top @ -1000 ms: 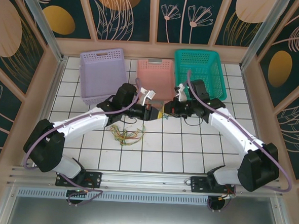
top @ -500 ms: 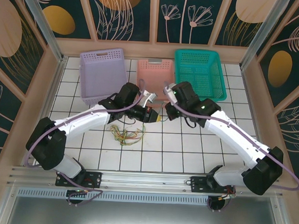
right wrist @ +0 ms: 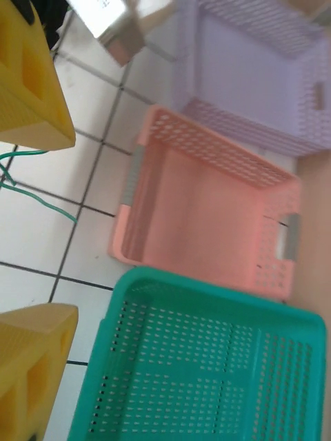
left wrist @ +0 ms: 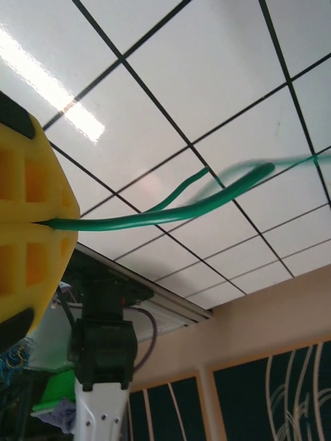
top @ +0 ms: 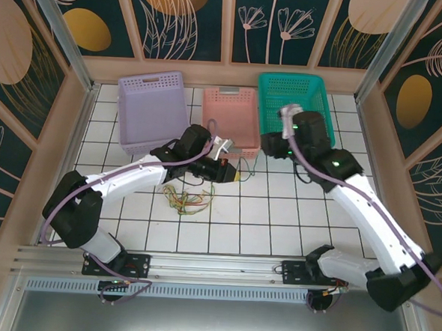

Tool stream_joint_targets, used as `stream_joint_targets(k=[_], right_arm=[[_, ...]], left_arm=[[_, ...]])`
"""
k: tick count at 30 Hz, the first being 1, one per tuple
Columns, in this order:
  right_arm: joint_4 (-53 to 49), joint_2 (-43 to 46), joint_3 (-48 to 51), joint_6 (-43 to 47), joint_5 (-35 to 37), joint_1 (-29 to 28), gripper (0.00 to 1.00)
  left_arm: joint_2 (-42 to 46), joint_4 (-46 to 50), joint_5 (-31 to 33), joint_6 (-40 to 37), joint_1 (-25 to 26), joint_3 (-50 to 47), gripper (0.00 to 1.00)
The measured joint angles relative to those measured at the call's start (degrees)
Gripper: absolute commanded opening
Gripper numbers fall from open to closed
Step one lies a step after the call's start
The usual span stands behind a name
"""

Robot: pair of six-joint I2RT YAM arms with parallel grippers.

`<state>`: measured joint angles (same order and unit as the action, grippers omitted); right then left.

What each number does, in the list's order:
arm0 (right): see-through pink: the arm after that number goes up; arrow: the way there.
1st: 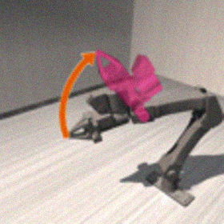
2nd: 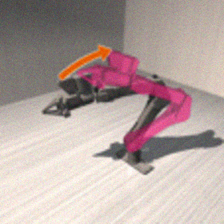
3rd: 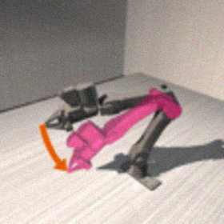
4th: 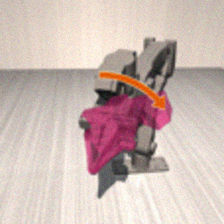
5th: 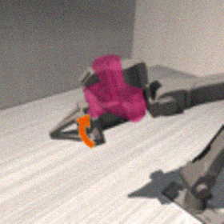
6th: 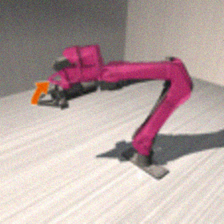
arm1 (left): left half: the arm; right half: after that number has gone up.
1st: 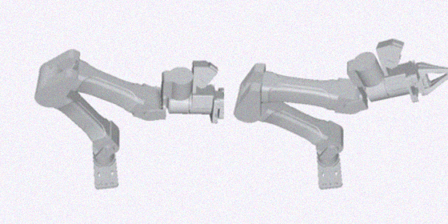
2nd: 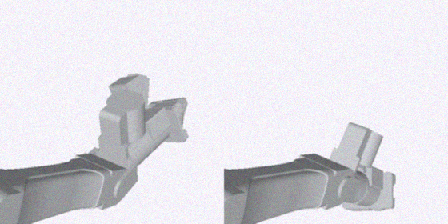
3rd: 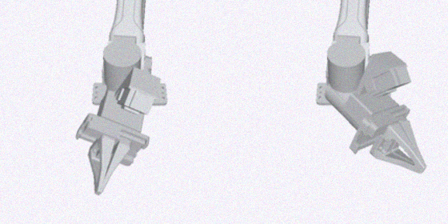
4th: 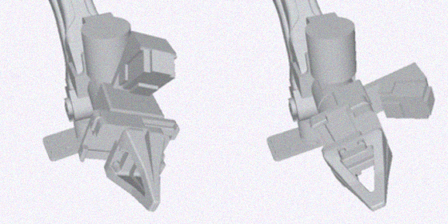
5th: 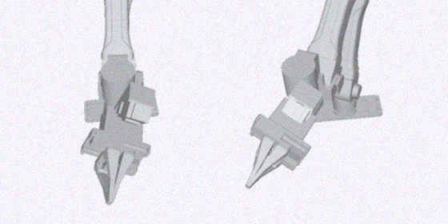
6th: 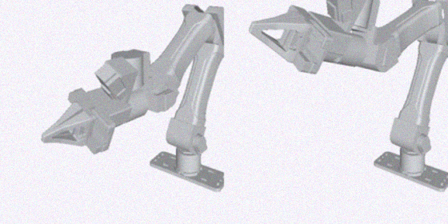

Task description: Untangle the cables

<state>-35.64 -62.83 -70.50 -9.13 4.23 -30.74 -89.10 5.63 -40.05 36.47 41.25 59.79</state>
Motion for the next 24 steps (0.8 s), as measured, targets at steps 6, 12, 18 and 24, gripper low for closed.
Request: stream_joint_targets(k=[6, 12, 18, 24], right_arm=[[5.9, 7.2, 10.2, -23.0, -9.4, 5.2, 0.61], [10.2, 0.7, 18.1, -33.7, -14.4, 5.0, 0.61], [14.4, -5.7, 18.4, -35.1, -17.0, 5.0, 0.45], [18.4, -9.9, 18.5, -35.8, -19.1, 4.9, 0.16]], left_arm=[[0.0, -1.6, -0.5, 1.7, 0.0, 0.0, 0.0], [0.0, -1.6, -1.6, 1.8, 0.0, 0.0, 0.0], [0.0, -1.6, -2.7, 1.8, 0.0, 0.0, 0.0], [0.0, -1.6, -3.2, 1.7, 0.0, 0.0, 0.0]])
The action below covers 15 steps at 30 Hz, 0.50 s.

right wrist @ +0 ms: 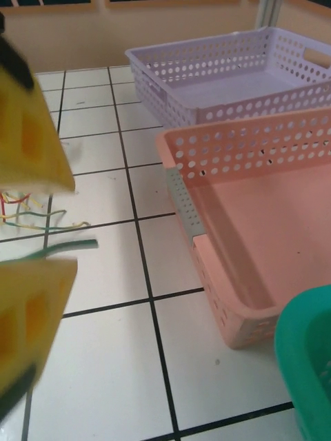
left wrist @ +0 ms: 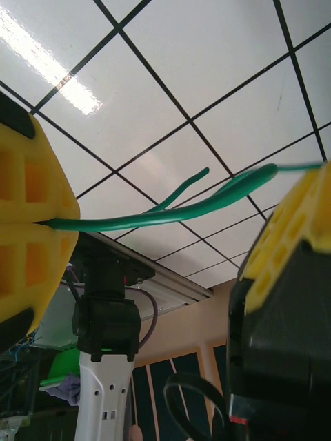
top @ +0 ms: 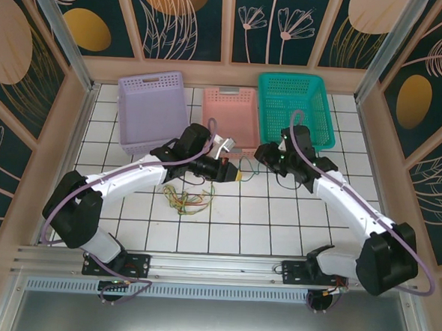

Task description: Untangle the cables

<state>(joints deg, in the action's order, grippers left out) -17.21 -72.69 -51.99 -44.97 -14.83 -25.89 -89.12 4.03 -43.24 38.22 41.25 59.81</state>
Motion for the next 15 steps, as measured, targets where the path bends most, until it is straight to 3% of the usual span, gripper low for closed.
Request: stream_joint_targets(k=[2, 3, 8, 15], right_arm=[[0.2, -1.2, 0.0, 0.2, 0.0, 0.0, 0.02], [0.1, -1.6, 0.0, 0.6, 0.2, 0.0, 0.0], [-1.2, -2.3, -1.8, 3.5, 1.7, 0.1, 0.0], [-2.8, -8.1, -14.9, 9.8, 3.4, 2.5, 0.0]], left_arm=[[0.0, 0.0, -0.1, 0.0, 0.0, 0.0, 0.0], [0.0, 0.0, -0.1, 0.0, 0.0, 0.0, 0.0], [0.0, 0.0, -0.5, 0.0, 0.1, 0.0, 0.0], [-0.3, -0.2, -0.9, 0.0, 2.3, 0.0, 0.0]])
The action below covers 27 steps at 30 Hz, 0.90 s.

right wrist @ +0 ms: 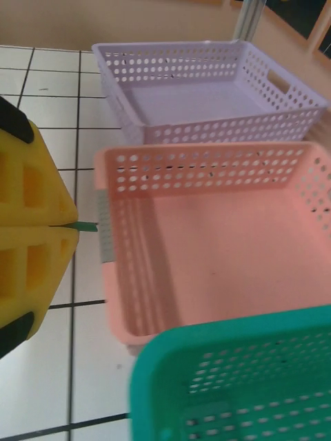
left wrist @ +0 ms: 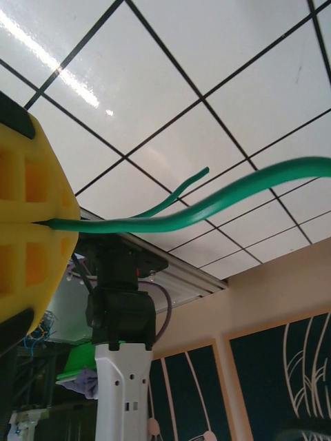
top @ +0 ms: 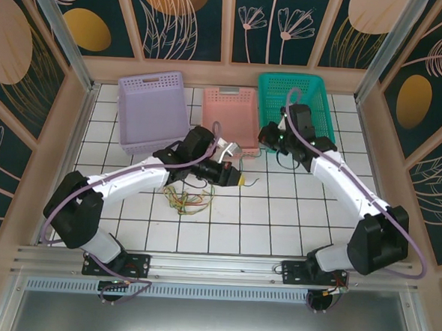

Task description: Untangle the cables

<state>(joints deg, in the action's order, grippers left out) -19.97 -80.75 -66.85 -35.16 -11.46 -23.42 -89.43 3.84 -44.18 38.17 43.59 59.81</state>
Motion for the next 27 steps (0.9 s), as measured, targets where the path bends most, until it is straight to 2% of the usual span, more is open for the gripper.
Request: stream_joint_targets(k=[8, 18, 21, 22, 23, 27], right_arm=[[-3.4, -9.3, -12.0, 4.1, -2.2, 1.0, 0.0], [-9.4, -18.6, -24.0, 3.3, -10.4, 1.4, 0.0], [-11.0, -19.9, -26.6, 3.9, -12.5, 1.6, 0.32], [-11.3, -19.9, -26.9, 4.6, -12.7, 1.7, 0.38], [-11.0, -19.7, -26.9, 5.2, -12.5, 2.0, 0.44], [-10.0, -15.2, -24.3, 6.8, -11.6, 5.0, 0.52]], left_arm=[[-2.8, -1.9, 1.8, 0.0, 2.2, 1.0, 0.0], [-5.5, -4.0, 6.2, 0.1, 3.7, 3.8, 0.0], [-5.5, -4.1, 7.1, 0.8, 3.7, 4.2, 0.0], [-5.5, -4.1, 7.4, 1.4, 3.7, 4.4, 0.0], [-5.5, -4.1, 7.1, 2.3, 3.8, 4.6, 0.0], [-5.3, -5.9, 6.6, 7.3, 3.8, 4.6, 0.0]])
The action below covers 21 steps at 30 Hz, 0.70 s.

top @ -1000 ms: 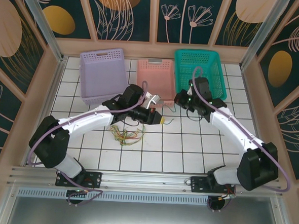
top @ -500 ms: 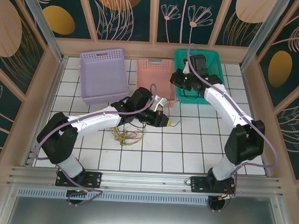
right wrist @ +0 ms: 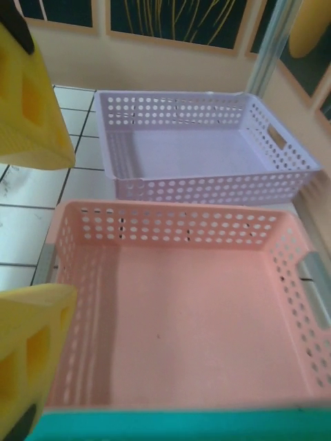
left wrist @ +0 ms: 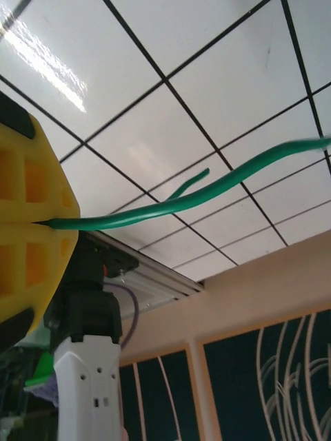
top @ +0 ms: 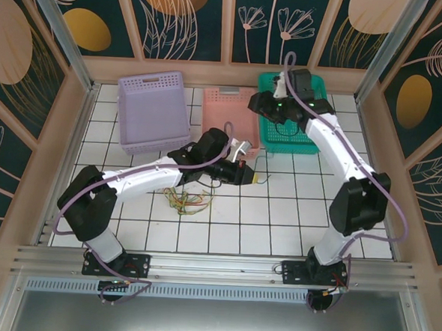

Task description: Untangle the cables

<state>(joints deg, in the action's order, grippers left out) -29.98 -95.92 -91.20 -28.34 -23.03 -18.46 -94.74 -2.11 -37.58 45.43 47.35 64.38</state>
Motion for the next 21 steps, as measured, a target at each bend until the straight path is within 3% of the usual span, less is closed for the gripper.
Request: stream_joint_targets(k=[4, 5, 11, 16, 21], right_arm=[[-0.1, 10.6, 7.3, -1.7, 2.3, 3.7, 0.55], [0.1, 13.9, 9.5, -2.9, 3.2, 4.5, 0.52], [2.8, 33.8, 28.3, -18.5, 4.5, 5.0, 0.46], [7.7, 35.2, 39.5, -34.0, 3.6, -1.8, 0.48], [14.3, 33.1, 42.8, -44.5, 3.4, -3.0, 0.43]], left_arm=[[0.6, -3.9, 0.0, 4.5, -2.3, 0.0, 0.0], [0.8, -4.7, 0.2, 5.3, -3.0, 0.0, 0.0], [0.9, -7.2, 1.0, 8.6, -4.6, 1.4, 0.0], [0.9, -9.9, 1.1, 10.2, -4.6, 2.3, 0.0], [0.4, -11.2, 1.0, 11.1, -4.6, 2.6, 0.0]])
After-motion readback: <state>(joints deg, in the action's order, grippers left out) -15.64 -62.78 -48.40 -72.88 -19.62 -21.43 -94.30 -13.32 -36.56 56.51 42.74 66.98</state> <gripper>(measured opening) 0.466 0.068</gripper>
